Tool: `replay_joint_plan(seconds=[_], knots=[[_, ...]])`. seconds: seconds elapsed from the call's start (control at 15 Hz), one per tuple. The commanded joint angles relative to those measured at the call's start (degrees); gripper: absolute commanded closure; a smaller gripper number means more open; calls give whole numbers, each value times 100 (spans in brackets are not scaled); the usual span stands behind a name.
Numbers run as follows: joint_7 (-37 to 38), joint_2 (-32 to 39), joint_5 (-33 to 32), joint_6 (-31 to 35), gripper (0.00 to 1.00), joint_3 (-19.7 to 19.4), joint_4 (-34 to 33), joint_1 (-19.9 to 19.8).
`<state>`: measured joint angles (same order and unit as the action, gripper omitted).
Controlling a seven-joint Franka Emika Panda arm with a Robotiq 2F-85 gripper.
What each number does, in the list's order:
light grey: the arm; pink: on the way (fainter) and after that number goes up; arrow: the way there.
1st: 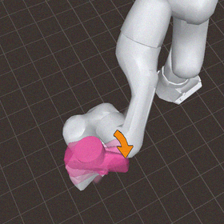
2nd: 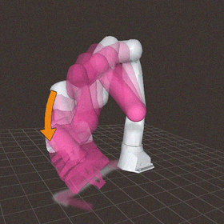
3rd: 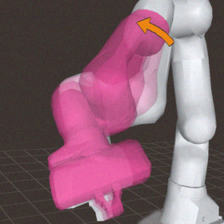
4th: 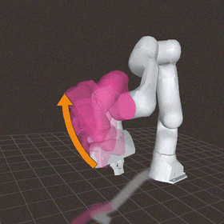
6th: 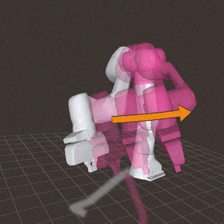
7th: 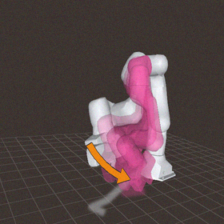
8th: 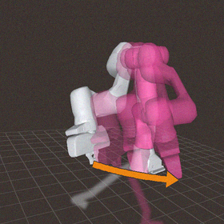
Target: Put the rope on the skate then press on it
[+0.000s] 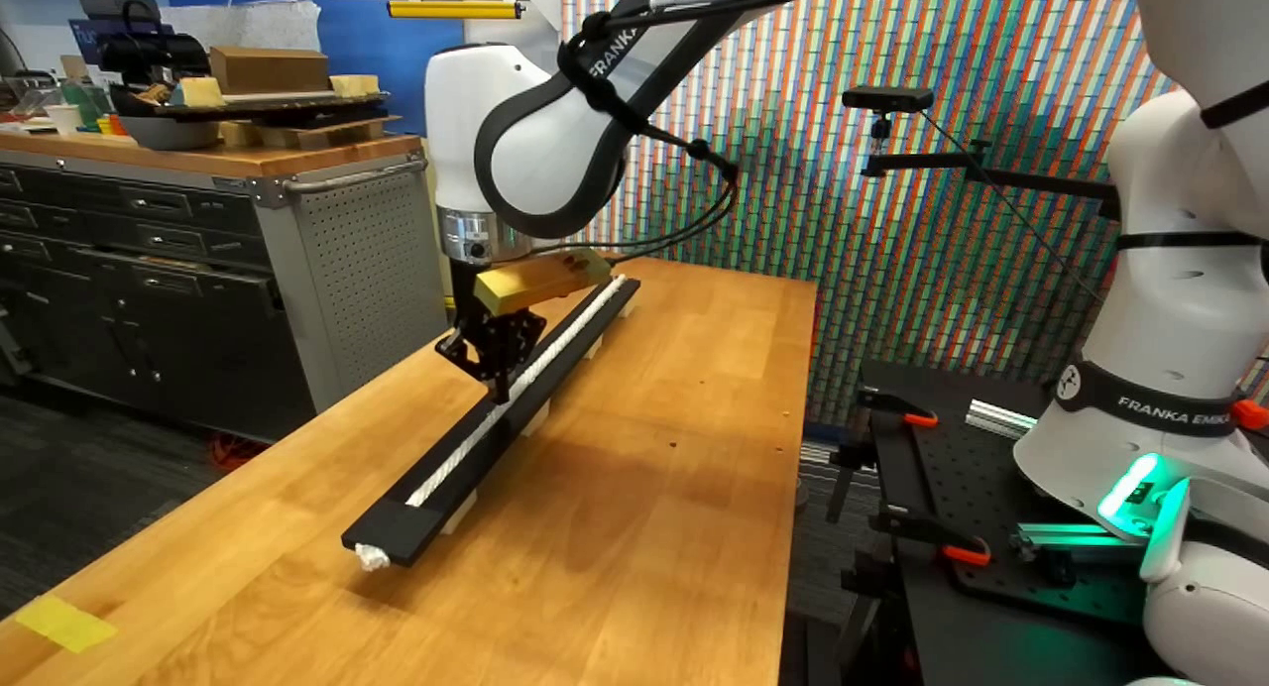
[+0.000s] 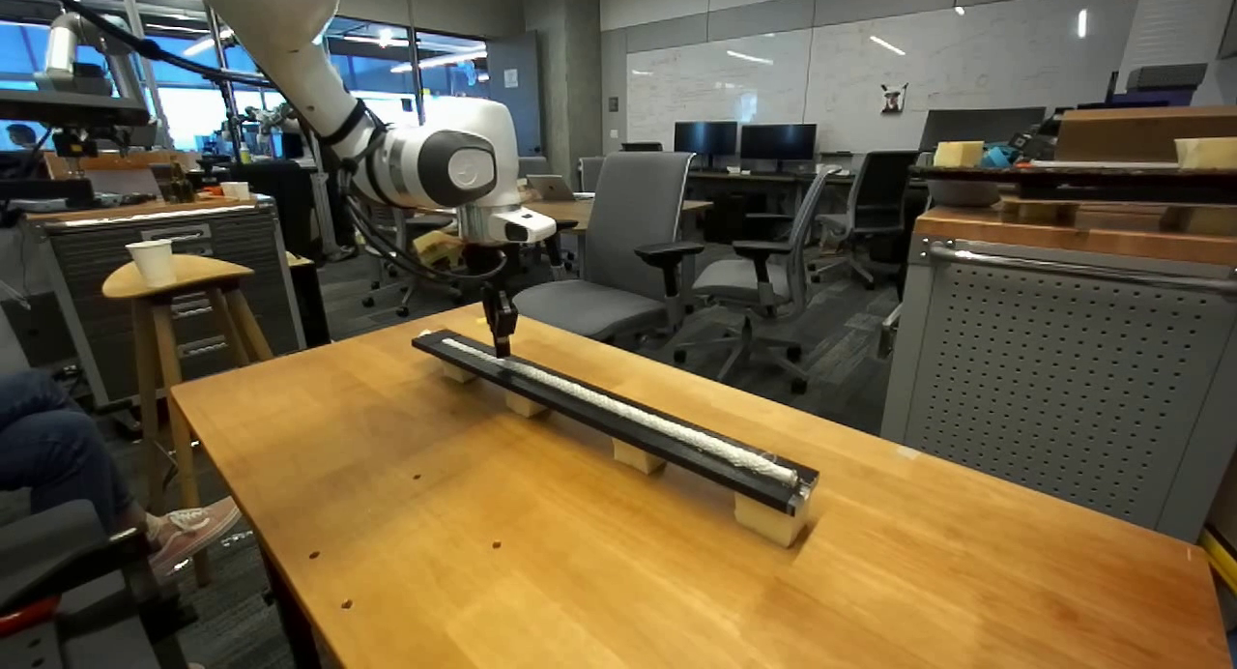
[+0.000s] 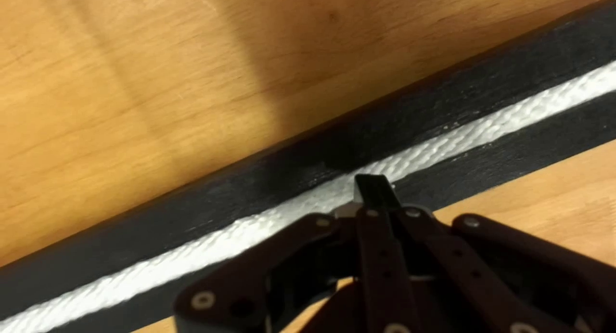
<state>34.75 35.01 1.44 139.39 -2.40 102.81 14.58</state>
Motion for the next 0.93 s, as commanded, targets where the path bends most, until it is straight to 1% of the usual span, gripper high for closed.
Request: replay_joint_plan(seconds=[0.0,0.33,0.6,0.87], knots=[[-95,-101,24,65,100,23,92,-79],[-121,115,36,5,100,10,-72,-160],[-209,464,83,-145,100,30,-330,-270],[-219,435,84,-223,100,34,-335,-279]])
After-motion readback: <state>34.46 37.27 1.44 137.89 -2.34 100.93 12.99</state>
